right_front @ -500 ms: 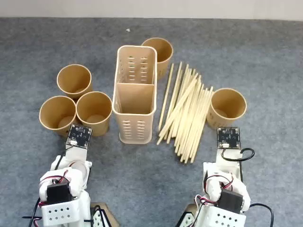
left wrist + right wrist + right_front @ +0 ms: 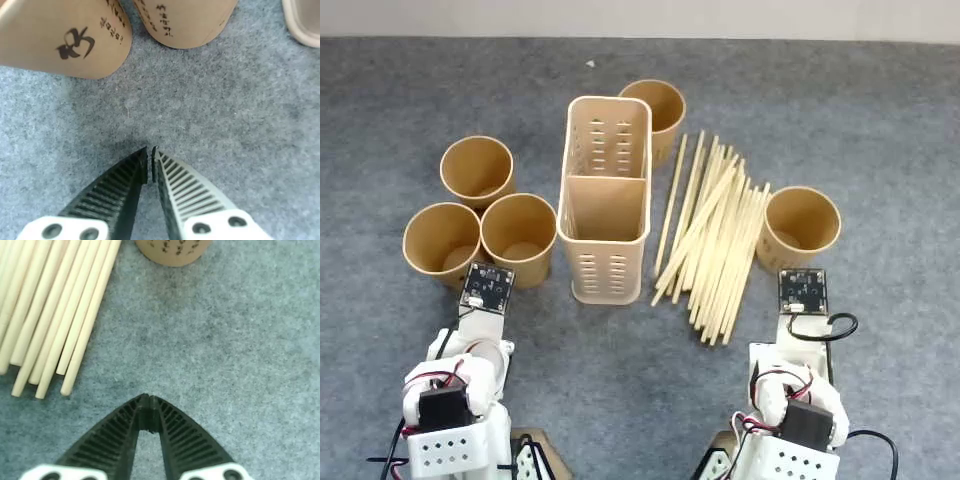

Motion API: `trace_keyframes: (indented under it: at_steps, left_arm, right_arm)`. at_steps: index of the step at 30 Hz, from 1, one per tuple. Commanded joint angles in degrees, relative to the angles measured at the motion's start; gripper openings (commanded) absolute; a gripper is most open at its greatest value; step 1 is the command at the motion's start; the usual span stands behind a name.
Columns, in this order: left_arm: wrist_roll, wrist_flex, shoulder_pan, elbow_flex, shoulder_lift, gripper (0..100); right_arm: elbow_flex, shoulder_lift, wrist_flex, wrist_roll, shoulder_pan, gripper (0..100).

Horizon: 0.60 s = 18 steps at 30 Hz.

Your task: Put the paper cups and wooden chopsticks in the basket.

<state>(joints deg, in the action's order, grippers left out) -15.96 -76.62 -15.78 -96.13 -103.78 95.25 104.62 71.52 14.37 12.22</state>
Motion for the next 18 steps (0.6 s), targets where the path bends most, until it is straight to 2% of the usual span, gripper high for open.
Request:
trace_keyframes:
  at_steps: [1, 18]
  left_arm:
    - [-0.6, -0.5, 0.6, -1.1, -0.4, 5]
    - [-0.6, -0.5, 1.7, -1.1, -0.4, 5]
  right_arm:
    - [8.7, 0.3, 0.1, 0.5, 0.5, 0.9]
    - [8.7, 0.3, 0.1, 0.5, 0.6, 0.9]
